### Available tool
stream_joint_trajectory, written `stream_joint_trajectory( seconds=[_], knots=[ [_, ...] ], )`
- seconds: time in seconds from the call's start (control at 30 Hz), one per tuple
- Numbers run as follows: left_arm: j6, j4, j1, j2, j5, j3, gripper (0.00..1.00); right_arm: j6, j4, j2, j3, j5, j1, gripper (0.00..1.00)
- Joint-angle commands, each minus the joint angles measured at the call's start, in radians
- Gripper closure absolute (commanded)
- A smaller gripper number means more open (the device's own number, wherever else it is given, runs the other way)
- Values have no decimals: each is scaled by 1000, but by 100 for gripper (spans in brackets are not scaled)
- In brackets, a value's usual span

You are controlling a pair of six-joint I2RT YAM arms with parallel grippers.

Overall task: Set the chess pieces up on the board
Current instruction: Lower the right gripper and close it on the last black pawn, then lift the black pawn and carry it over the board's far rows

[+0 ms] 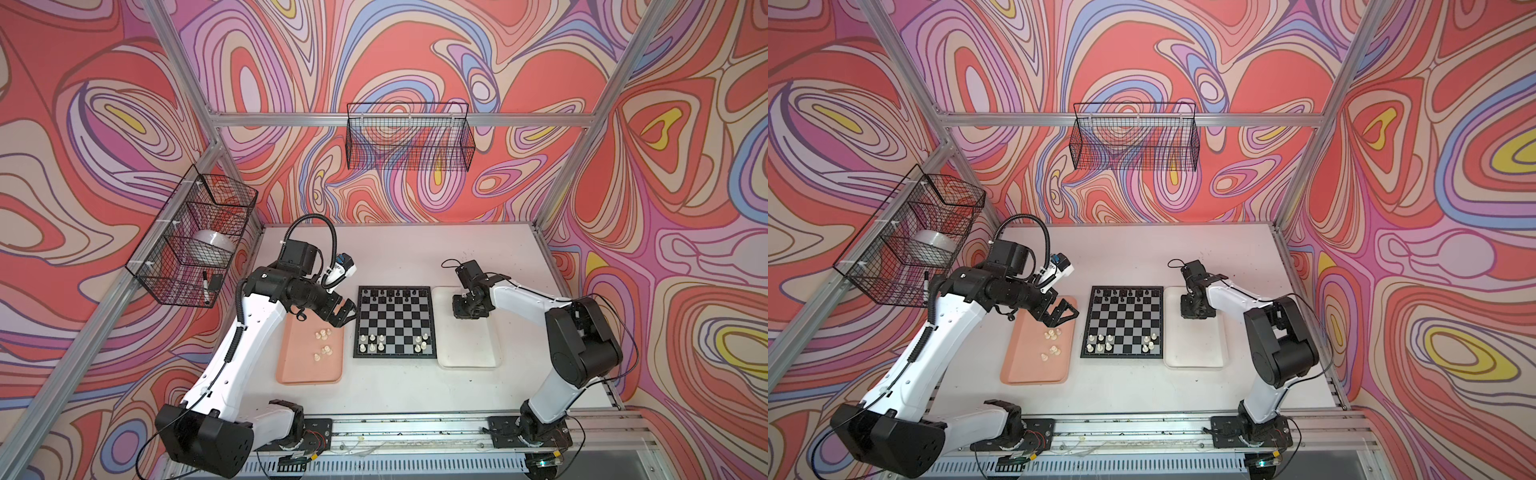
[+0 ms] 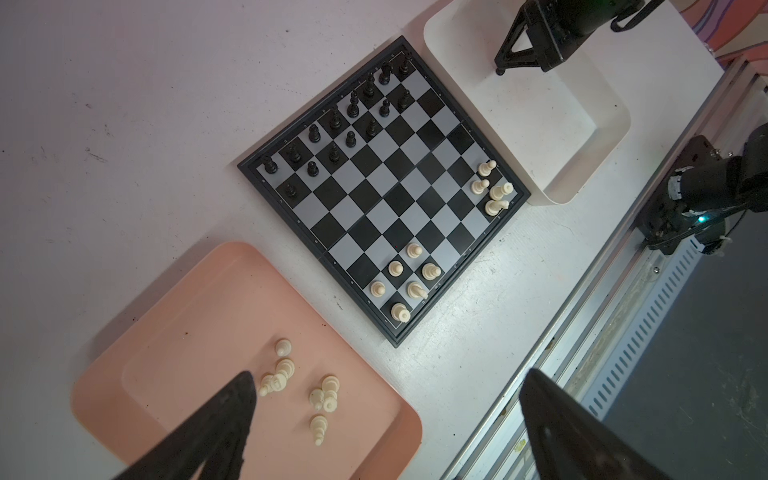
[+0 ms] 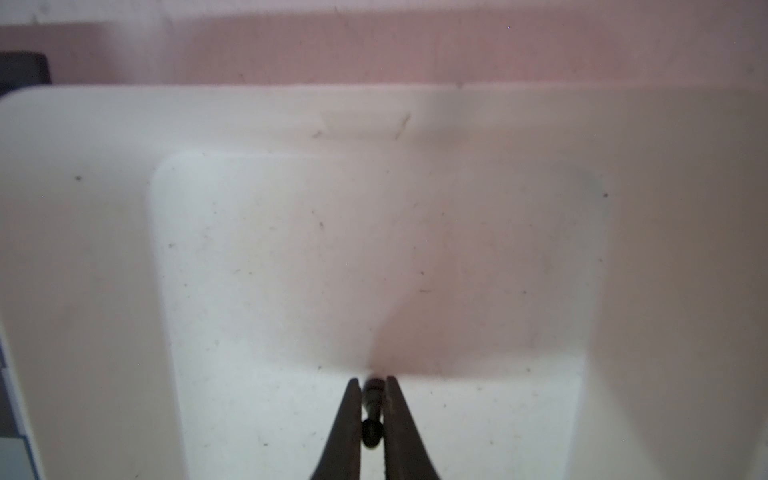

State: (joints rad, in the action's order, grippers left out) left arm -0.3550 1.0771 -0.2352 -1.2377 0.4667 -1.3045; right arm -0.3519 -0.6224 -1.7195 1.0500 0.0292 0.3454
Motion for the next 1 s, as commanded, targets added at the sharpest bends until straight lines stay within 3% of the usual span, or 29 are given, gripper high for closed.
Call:
stream_joint_trajectory(
  seconds=[0.0, 0.97],
  knots=[
    [-2, 11, -4, 15, -5, -7, 0, 10, -25, 31, 26, 15, -5, 90],
    [-7, 3, -4, 25, -2, 14, 0, 13, -69, 81, 68, 8, -3, 90]
  ],
)
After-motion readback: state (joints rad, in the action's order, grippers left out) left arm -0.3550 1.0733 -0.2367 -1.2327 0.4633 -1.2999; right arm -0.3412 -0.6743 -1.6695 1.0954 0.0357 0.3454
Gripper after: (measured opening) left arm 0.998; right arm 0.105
